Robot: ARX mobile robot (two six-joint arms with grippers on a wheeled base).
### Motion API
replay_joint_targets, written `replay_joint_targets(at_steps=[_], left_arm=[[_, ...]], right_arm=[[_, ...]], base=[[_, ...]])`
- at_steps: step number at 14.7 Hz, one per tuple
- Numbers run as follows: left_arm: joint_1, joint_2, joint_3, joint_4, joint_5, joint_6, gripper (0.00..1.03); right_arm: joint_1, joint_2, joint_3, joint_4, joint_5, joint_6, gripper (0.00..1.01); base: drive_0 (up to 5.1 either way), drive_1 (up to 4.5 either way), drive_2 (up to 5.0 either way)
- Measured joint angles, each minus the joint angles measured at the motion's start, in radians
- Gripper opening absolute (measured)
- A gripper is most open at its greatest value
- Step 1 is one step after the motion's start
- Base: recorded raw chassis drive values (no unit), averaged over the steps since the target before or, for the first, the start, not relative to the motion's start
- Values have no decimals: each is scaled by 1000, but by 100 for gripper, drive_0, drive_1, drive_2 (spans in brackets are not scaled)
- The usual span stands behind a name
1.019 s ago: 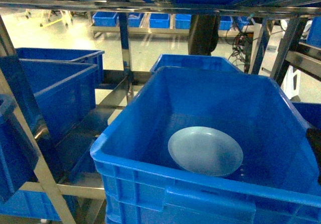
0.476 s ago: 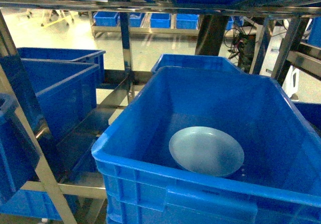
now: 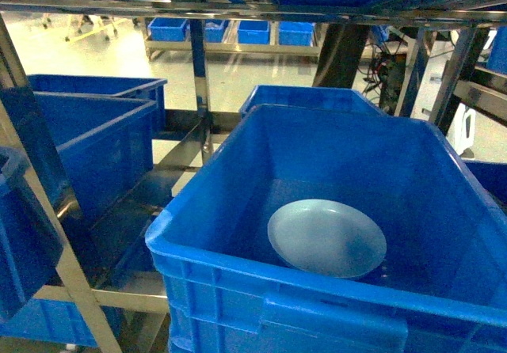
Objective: Place blue tray on left shelf second layer neatly
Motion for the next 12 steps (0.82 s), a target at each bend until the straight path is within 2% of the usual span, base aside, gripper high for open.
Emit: replay_joint_targets(at_steps=[1,2,12], left_arm=[[0,0,0,0,0,0,98],[0,0,0,0,0,0,98],[0,0,0,0,0,0,98]], right_arm=[[-37,-45,0,-37,-11,0,2],[-42,-89,0,-74,-16,1,2],[-36,-491,0,-462,-21,1,2]], base=[[0,0,0],[0,0,0],[0,0,0]])
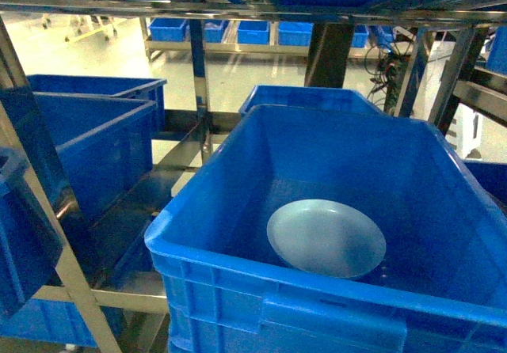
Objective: Place blue tray on left shelf second layer neatly
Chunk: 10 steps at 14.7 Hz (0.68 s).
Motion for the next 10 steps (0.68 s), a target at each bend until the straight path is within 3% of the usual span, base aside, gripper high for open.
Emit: replay_joint_targets(at_steps=[2,3,10], left_arm=[[0,0,0,0,0,0,98],[0,0,0,0,0,0,98],[0,0,0,0,0,0,98]], right_arm=[[0,-40,0,-50,0,0,2],[0,-150,0,-203,-2,1,2],[0,-194,0,-207,-2,1,4]], base=[[0,0,0],[0,0,0],[0,0,0]])
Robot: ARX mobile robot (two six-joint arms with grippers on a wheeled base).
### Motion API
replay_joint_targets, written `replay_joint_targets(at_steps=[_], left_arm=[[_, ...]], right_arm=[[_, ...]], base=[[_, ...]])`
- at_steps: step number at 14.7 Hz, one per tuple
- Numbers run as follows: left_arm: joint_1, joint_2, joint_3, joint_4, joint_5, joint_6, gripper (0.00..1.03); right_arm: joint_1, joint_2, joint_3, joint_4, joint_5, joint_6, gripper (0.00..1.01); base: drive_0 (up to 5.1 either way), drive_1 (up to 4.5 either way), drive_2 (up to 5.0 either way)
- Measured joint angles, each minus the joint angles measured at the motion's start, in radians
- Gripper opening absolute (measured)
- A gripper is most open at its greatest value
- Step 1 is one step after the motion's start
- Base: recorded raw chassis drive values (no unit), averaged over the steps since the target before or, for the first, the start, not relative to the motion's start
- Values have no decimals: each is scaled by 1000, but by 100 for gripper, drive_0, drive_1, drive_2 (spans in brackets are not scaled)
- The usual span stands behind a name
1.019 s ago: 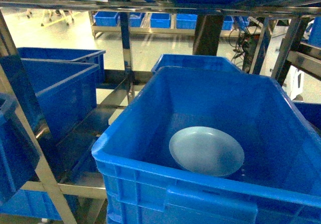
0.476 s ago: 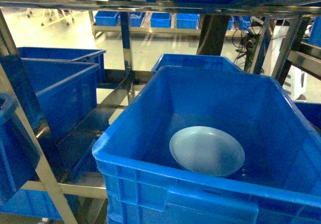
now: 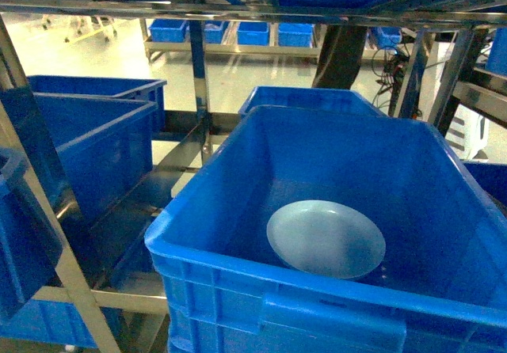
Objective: Place blue tray on left shelf second layer neatly
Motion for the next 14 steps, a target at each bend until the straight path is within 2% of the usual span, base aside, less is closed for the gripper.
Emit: replay_joint_targets(at_steps=[2,5,10,14], left_arm=[[0,0,0,0,0,0,98],[0,0,0,0,0,0,98],[0,0,0,0,0,0,98],[0,0,0,0,0,0,98]], right_arm=[[0,0,0,0,0,0,11],[0,0,0,0,0,0,42],[0,0,0,0,0,1,100],[0,0,0,0,0,2,98]], base=[[0,0,0],[0,0,0],[0,0,0],[0,0,0]])
